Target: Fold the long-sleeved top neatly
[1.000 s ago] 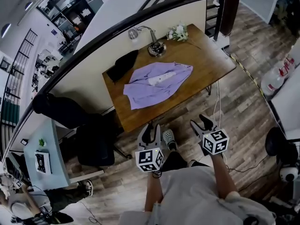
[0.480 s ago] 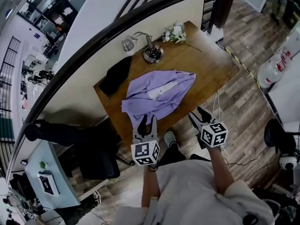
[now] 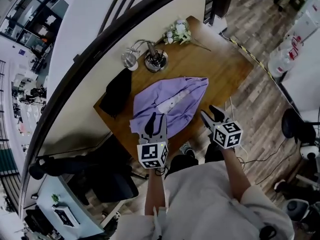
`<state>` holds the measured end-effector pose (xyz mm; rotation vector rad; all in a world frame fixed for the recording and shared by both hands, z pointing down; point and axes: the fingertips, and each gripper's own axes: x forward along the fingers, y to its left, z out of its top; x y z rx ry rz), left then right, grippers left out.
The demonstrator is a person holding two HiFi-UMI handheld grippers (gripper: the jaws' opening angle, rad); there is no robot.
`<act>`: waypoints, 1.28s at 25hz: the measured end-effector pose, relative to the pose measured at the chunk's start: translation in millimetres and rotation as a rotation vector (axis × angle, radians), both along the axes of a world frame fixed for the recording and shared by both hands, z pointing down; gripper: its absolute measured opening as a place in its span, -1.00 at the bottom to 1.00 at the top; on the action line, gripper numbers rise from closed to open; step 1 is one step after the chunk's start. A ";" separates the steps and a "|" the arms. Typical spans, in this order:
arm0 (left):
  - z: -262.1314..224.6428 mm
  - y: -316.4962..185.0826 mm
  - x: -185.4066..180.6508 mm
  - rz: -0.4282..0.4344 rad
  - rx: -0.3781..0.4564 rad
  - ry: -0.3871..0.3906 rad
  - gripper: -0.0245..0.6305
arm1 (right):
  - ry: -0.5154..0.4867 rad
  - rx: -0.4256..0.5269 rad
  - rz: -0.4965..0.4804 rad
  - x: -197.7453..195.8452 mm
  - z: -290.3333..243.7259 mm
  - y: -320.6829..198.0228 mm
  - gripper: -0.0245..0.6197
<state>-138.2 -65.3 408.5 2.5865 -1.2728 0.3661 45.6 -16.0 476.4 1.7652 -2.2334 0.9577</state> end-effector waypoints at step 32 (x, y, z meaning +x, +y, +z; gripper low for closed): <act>40.0 -151.6 134.7 0.323 -0.019 -0.140 -0.51 | -0.036 -0.162 0.038 94.9 83.4 -101.0 -0.30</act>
